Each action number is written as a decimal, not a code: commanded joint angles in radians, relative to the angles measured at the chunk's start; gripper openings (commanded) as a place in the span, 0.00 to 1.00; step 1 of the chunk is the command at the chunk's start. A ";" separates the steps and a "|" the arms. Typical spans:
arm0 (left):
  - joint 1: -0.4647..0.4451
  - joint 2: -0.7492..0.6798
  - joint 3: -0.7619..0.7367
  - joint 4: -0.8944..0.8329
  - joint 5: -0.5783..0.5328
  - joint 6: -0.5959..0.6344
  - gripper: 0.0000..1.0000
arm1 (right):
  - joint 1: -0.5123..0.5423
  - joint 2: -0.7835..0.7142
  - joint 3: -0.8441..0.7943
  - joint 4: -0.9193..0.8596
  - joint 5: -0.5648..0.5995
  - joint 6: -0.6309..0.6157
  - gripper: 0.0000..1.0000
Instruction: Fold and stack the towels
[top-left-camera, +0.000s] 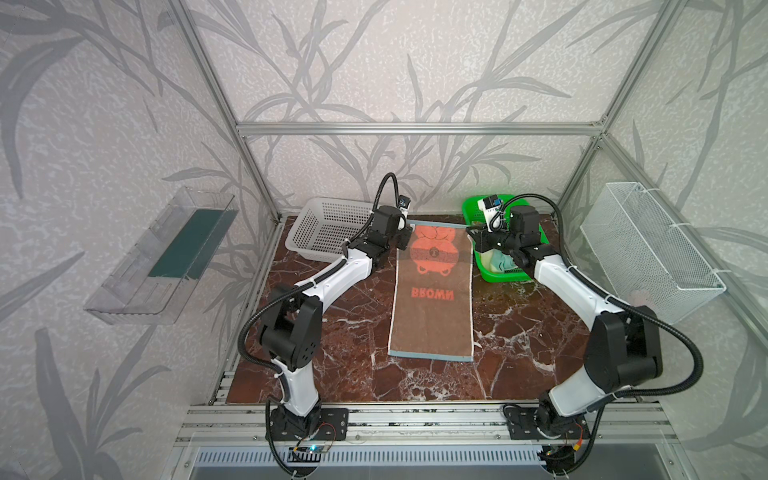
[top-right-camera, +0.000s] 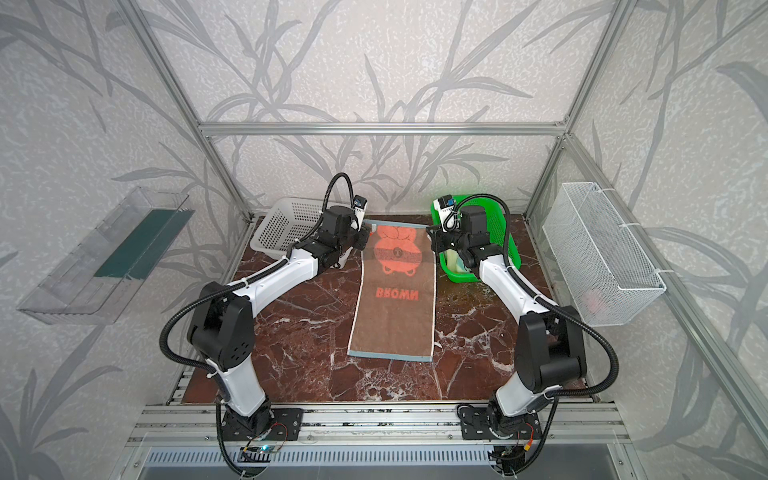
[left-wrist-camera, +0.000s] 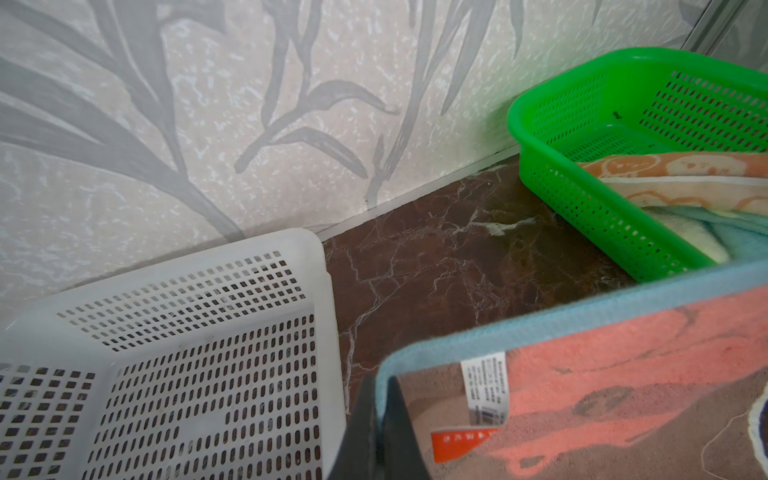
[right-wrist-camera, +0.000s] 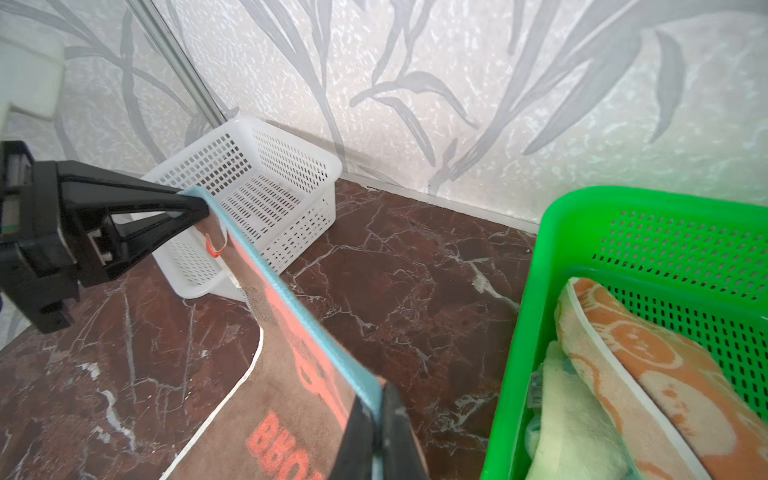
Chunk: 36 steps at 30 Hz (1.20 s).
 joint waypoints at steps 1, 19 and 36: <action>0.025 0.034 0.023 0.045 -0.092 0.027 0.00 | -0.019 0.036 -0.021 0.133 0.021 0.001 0.00; 0.000 0.058 -0.024 -0.002 -0.135 0.043 0.00 | -0.019 0.128 -0.061 0.130 0.041 -0.110 0.00; -0.069 -0.155 -0.252 -0.053 -0.176 0.036 0.00 | 0.040 -0.065 -0.266 -0.014 0.035 -0.475 0.00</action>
